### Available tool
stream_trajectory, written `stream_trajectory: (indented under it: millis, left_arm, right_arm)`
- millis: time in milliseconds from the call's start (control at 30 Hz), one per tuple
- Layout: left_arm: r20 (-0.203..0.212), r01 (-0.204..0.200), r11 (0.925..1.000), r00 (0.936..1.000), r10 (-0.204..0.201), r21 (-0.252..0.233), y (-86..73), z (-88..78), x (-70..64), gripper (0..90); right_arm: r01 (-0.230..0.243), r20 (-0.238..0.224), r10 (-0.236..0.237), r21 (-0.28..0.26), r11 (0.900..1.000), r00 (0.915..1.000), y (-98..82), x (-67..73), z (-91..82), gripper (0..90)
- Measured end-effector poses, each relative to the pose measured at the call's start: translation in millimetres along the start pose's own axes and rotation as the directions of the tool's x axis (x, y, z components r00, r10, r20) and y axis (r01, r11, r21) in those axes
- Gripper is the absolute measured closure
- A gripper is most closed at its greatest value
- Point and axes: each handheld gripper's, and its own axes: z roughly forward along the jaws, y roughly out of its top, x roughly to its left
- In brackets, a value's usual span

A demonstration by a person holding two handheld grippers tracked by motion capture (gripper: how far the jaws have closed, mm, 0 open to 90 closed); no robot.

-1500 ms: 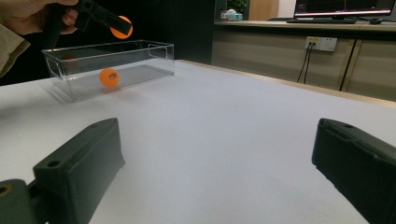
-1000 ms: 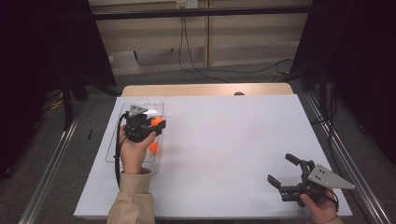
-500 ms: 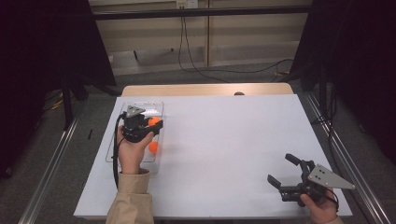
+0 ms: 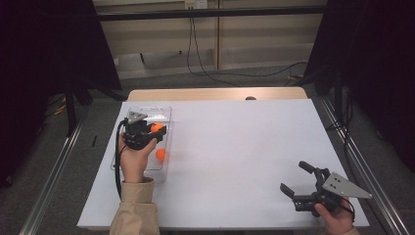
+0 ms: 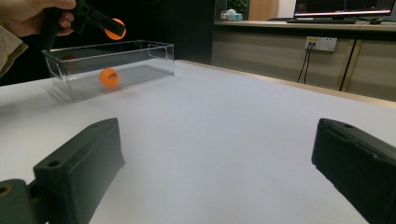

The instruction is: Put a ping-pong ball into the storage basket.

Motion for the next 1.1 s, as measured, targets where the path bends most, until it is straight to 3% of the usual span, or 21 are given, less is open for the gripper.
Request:
stream_trajectory:
  millis: [1100]
  left_arm:
    - [-0.046, 0.005, 1.0000, 0.9989, -0.005, 0.006, -5.1, -1.3, 9.3, 50.8]
  right_arm:
    - [-0.001, -0.004, 0.001, -0.002, 1.000, 1.0000, 0.1, 0.1, -0.1, 1.4]
